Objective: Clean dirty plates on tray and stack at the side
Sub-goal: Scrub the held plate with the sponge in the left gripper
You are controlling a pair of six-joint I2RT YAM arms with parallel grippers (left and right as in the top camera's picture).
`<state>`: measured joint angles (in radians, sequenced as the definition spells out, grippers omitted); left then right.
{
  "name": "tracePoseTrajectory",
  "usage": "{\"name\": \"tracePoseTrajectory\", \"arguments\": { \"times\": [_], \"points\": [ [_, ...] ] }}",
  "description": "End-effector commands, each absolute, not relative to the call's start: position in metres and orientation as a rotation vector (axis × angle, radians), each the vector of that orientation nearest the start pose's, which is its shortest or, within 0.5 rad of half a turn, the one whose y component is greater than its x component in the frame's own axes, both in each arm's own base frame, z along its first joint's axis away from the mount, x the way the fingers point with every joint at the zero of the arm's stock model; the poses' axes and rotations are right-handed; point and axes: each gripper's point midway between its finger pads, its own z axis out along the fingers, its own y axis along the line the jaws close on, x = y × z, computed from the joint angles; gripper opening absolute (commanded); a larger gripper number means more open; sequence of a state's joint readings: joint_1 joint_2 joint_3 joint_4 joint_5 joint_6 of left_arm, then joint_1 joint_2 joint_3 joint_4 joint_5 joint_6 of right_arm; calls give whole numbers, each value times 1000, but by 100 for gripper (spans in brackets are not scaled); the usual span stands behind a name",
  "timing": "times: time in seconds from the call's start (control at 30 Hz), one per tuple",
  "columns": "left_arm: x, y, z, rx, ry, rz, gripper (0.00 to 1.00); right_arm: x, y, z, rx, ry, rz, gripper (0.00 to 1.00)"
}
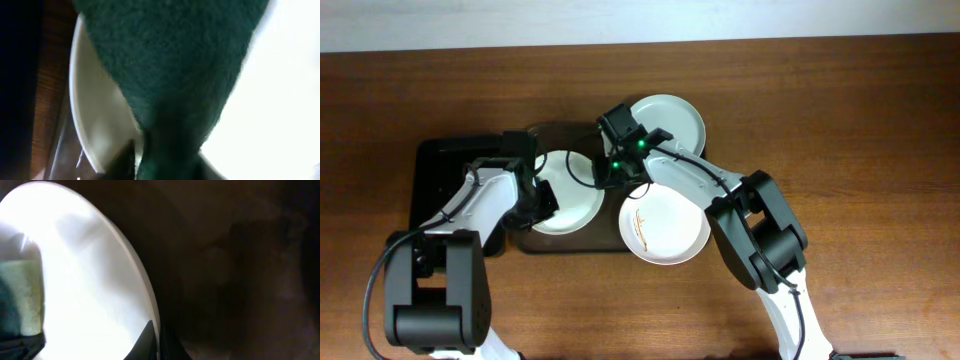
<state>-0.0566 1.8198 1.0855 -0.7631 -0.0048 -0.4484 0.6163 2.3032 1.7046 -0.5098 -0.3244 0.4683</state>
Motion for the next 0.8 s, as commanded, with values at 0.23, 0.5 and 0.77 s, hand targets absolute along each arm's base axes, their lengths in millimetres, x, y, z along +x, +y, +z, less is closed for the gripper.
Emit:
{"name": "tracePoseTrajectory", "arguments": {
  "times": [0.23, 0.5, 0.77],
  "points": [
    [351, -9, 47, -461, 3029, 47, 71, 412, 355, 4, -302, 2801, 716, 4],
    [366, -7, 3, -463, 2969, 39, 42, 412, 355, 4, -303, 2805, 714, 5],
    [364, -3, 1, -464, 2966, 79, 1, 412, 355, 4, -308, 2804, 713, 5]
  ]
}}
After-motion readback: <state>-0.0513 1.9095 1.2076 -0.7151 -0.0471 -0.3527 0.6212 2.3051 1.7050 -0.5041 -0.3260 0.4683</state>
